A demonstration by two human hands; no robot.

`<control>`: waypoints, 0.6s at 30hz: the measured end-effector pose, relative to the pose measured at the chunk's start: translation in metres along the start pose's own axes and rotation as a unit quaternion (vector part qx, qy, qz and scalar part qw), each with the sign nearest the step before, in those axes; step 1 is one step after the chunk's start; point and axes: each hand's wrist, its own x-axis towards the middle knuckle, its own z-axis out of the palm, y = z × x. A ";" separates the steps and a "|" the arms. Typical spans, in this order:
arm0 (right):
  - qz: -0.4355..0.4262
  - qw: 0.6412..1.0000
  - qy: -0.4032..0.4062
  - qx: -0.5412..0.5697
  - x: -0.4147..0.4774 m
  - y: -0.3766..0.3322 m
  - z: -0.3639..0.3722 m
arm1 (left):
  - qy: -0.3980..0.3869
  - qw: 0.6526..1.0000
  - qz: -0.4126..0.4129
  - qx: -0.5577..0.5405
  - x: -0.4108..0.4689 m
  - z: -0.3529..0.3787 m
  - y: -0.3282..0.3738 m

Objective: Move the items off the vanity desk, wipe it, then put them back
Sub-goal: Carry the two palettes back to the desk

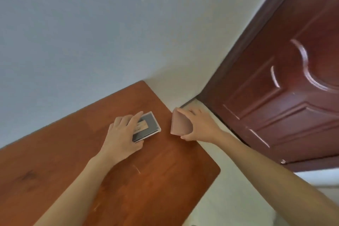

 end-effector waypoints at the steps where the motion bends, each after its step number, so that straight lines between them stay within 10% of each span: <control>1: 0.031 0.999 0.008 -0.002 -0.017 0.015 0.001 | -0.011 1.000 0.029 -0.003 0.011 0.006 0.016; 18: 0.474 0.856 0.152 0.142 -0.465 0.120 0.094 | -0.191 0.868 0.459 0.010 -0.076 0.164 0.349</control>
